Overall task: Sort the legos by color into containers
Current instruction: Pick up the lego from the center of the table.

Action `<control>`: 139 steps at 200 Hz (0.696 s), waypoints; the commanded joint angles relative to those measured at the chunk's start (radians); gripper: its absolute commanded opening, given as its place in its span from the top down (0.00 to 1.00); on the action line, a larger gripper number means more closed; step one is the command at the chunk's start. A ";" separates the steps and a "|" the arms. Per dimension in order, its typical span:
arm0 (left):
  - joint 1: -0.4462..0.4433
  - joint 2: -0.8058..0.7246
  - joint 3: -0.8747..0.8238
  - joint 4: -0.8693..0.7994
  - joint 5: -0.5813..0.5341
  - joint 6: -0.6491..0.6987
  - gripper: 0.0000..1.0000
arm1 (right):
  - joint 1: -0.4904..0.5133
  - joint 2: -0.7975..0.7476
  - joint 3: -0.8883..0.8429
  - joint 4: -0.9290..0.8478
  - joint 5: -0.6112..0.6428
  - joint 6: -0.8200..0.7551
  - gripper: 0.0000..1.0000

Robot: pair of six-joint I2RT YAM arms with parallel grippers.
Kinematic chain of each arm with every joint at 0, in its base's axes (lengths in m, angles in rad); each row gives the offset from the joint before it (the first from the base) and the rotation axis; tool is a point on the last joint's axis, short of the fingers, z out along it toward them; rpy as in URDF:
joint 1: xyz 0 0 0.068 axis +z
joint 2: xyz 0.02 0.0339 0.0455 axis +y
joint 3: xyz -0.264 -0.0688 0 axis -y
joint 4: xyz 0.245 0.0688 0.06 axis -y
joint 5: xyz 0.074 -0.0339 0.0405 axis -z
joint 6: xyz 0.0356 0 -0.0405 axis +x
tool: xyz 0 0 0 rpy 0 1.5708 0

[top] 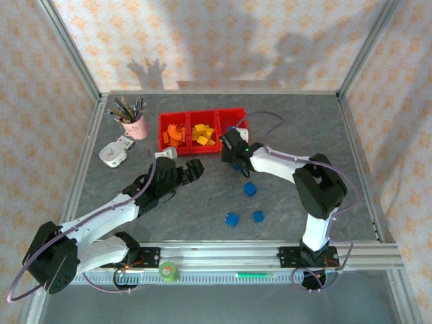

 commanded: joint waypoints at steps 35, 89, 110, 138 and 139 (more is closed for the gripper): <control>-0.006 -0.014 -0.023 0.052 -0.039 -0.023 0.01 | 0.007 0.074 0.077 -0.012 0.033 0.020 0.41; -0.007 -0.017 -0.022 0.040 -0.049 -0.018 0.01 | 0.008 0.110 0.100 -0.018 0.062 0.018 0.53; -0.006 -0.017 -0.018 0.037 -0.048 -0.015 0.01 | 0.008 0.118 0.106 -0.014 0.064 0.004 0.59; -0.006 -0.020 -0.010 0.024 -0.053 -0.009 0.01 | 0.008 0.106 0.114 -0.031 0.068 -0.008 0.65; -0.006 -0.021 -0.010 0.023 -0.053 -0.009 0.01 | 0.008 0.104 0.113 -0.030 0.068 -0.009 0.66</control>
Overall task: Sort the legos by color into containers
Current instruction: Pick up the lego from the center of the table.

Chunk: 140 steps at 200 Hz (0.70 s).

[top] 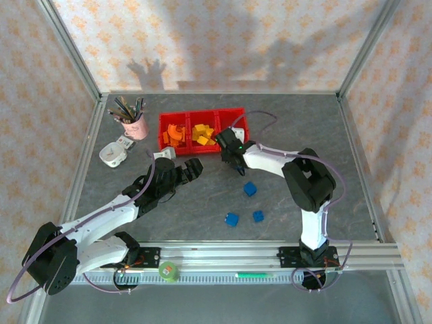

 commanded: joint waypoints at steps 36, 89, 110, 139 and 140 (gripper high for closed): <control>-0.006 -0.018 0.013 -0.011 -0.030 0.012 0.01 | 0.004 -0.086 0.006 -0.028 0.011 -0.019 0.69; -0.005 -0.018 0.086 -0.067 -0.051 0.055 0.01 | -0.019 -0.191 0.055 -0.066 -0.016 -0.055 0.68; -0.003 -0.002 0.125 -0.078 -0.052 0.076 0.01 | -0.053 -0.170 0.122 -0.084 -0.026 -0.081 0.68; -0.001 0.044 0.176 -0.076 -0.044 0.094 0.01 | -0.096 -0.089 0.221 -0.075 -0.035 -0.113 0.68; -0.001 0.047 0.178 -0.076 -0.044 0.094 0.01 | -0.097 -0.085 0.225 -0.076 -0.035 -0.113 0.68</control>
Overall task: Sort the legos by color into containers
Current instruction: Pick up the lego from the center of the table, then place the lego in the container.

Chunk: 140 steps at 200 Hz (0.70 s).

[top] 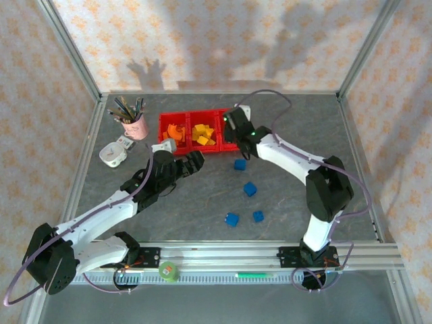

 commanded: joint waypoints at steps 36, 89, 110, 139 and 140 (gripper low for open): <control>0.017 0.105 0.122 -0.035 -0.009 0.067 0.01 | -0.067 0.220 0.243 -0.055 -0.002 -0.088 0.68; 0.064 0.156 0.151 -0.008 0.012 0.078 0.01 | -0.089 0.390 0.427 -0.087 0.023 -0.127 0.68; 0.072 0.167 0.158 -0.002 0.016 0.083 0.01 | -0.092 0.425 0.448 -0.081 0.024 -0.139 0.66; 0.078 0.175 0.158 0.012 0.018 0.079 0.01 | -0.093 0.457 0.472 -0.086 0.040 -0.146 0.64; 0.078 0.176 0.158 0.013 0.018 0.079 0.01 | -0.093 0.457 0.472 -0.085 0.040 -0.148 0.63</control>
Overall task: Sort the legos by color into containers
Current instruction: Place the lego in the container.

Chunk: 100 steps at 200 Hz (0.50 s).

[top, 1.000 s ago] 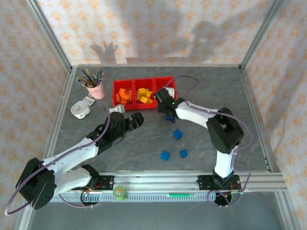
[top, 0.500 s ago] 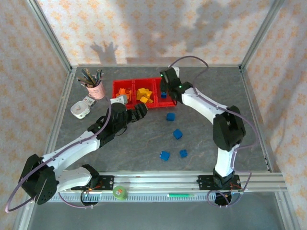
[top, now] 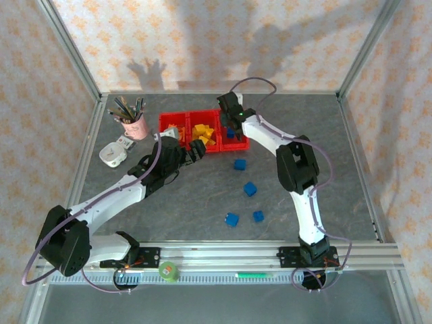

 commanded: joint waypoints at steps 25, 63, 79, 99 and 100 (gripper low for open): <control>0.011 0.015 0.036 0.021 0.017 0.030 0.01 | -0.007 0.017 0.045 -0.025 0.034 -0.028 0.58; 0.012 0.007 0.052 0.002 0.017 0.041 0.01 | -0.007 -0.048 0.031 -0.027 0.014 -0.029 0.52; 0.013 -0.004 0.053 -0.005 0.017 0.043 0.01 | -0.007 -0.099 -0.004 -0.021 -0.009 -0.022 0.52; 0.012 -0.022 0.045 -0.010 0.017 0.039 0.01 | -0.005 -0.186 -0.095 0.010 -0.034 -0.006 0.50; 0.012 -0.023 0.044 -0.010 0.017 0.039 0.01 | -0.005 -0.190 -0.101 0.011 -0.035 -0.005 0.50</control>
